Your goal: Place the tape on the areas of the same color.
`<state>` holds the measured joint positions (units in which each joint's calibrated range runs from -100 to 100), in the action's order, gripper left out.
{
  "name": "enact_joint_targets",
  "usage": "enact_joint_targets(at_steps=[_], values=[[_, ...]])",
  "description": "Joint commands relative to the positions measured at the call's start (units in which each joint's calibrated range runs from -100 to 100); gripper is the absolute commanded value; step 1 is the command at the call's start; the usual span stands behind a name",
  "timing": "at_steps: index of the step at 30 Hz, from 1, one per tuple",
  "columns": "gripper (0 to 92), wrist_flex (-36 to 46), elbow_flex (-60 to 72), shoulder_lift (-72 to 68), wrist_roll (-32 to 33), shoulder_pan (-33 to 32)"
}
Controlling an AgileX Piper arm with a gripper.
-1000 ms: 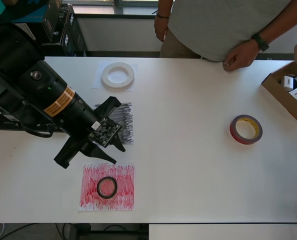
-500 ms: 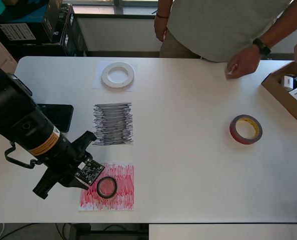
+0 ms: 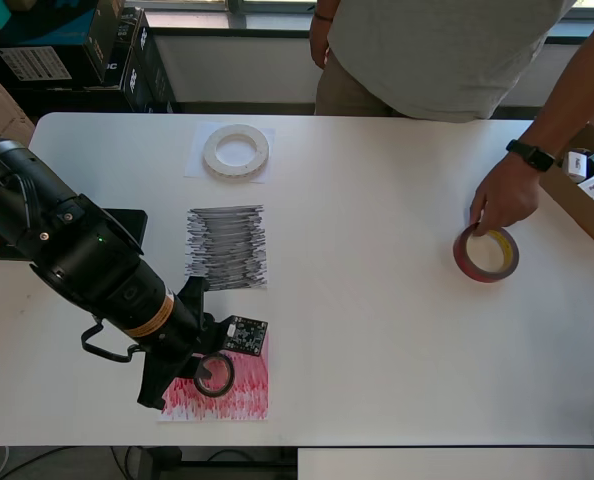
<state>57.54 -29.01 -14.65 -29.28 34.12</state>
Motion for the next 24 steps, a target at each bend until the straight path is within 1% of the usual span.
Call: enact_joint_targets(at_steps=[1, 3, 8, 10, 16, 19, 24], values=[[35.2, -2.4, -0.2, -1.9, -1.3, -0.1], [35.3, -3.1, -0.1, -3.2, -2.0, -0.1], [35.3, -3.5, 0.2, -5.5, -6.2, 0.4], [35.6, -4.8, -0.1, -5.6, -6.9, 0.2], [45.4, -5.5, -0.2, -5.6, -7.1, -0.2], [46.5, -5.5, -0.8, -5.7, -8.9, -0.2], [46.4, -5.5, -4.1, -5.6, -13.7, -0.2]])
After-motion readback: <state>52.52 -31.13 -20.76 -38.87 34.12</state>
